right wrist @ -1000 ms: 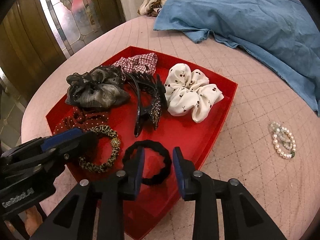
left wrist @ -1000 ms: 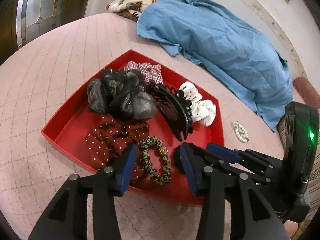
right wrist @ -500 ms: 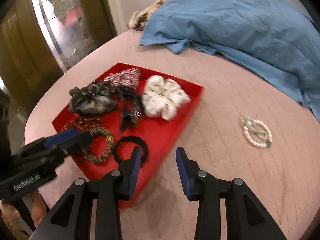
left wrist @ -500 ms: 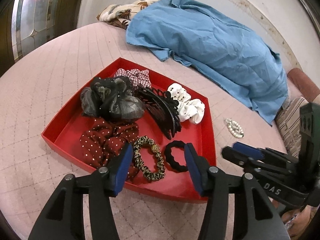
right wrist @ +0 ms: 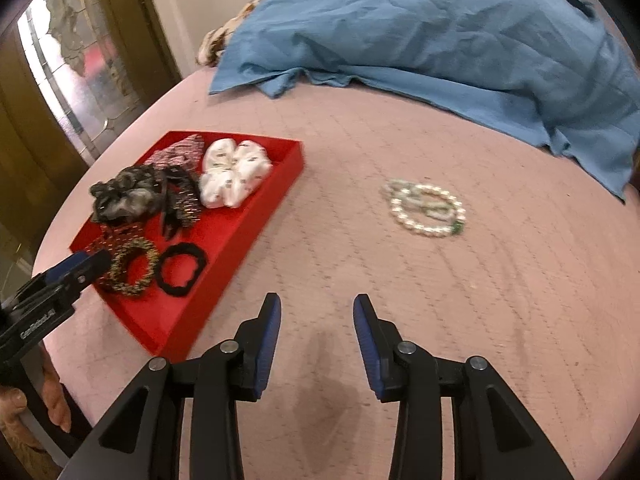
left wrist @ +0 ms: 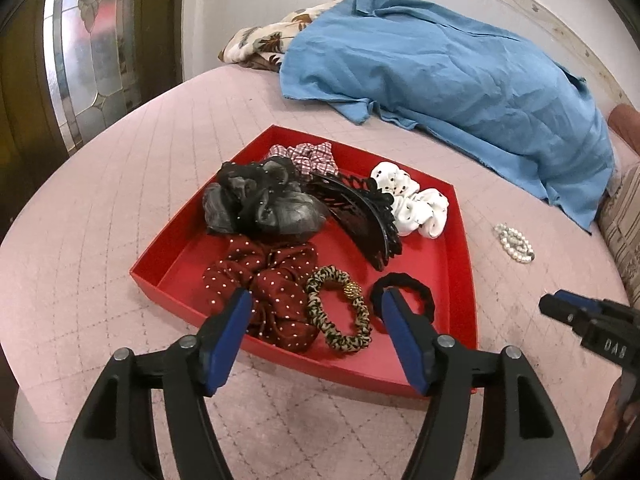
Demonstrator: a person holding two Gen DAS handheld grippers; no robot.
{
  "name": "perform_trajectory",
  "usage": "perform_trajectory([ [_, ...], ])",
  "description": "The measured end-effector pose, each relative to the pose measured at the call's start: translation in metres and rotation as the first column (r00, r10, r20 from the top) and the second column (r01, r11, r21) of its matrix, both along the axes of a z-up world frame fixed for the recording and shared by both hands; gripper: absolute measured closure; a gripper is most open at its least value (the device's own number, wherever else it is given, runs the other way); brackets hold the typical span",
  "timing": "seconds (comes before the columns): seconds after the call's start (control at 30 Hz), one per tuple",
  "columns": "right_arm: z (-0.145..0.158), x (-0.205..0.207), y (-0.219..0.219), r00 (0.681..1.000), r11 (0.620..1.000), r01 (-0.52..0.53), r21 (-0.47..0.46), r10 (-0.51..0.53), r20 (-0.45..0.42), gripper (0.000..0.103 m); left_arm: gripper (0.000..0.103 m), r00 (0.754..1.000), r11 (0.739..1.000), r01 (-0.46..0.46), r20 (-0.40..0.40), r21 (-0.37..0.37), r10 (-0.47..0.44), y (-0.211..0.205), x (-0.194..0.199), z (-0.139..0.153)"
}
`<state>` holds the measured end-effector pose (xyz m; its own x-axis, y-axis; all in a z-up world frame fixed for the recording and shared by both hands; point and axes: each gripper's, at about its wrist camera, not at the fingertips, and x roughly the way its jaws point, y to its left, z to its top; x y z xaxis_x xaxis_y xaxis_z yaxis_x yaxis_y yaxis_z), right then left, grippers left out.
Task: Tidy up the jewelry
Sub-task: 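Move the open right tool to the pearl bracelet with green bead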
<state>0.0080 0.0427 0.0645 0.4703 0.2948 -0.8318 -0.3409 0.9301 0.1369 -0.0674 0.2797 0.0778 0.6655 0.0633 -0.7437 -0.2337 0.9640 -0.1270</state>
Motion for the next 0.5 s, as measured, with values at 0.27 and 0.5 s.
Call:
perform_trajectory([
  [0.27, -0.010, 0.037, -0.043, 0.994, 0.995, 0.101, 0.008, -0.101, -0.044, 0.061, 0.036, 0.999, 0.999, 0.044, 0.028, 0.005, -0.044, -0.011, -0.002, 0.004],
  [0.5, -0.029, 0.097, -0.076, 0.977, 0.979, 0.203, -0.021, -0.204, -0.069, 0.061, 0.036, 0.990, 0.990, 0.138, 0.042, 0.006, -0.138, -0.032, 0.001, 0.006],
])
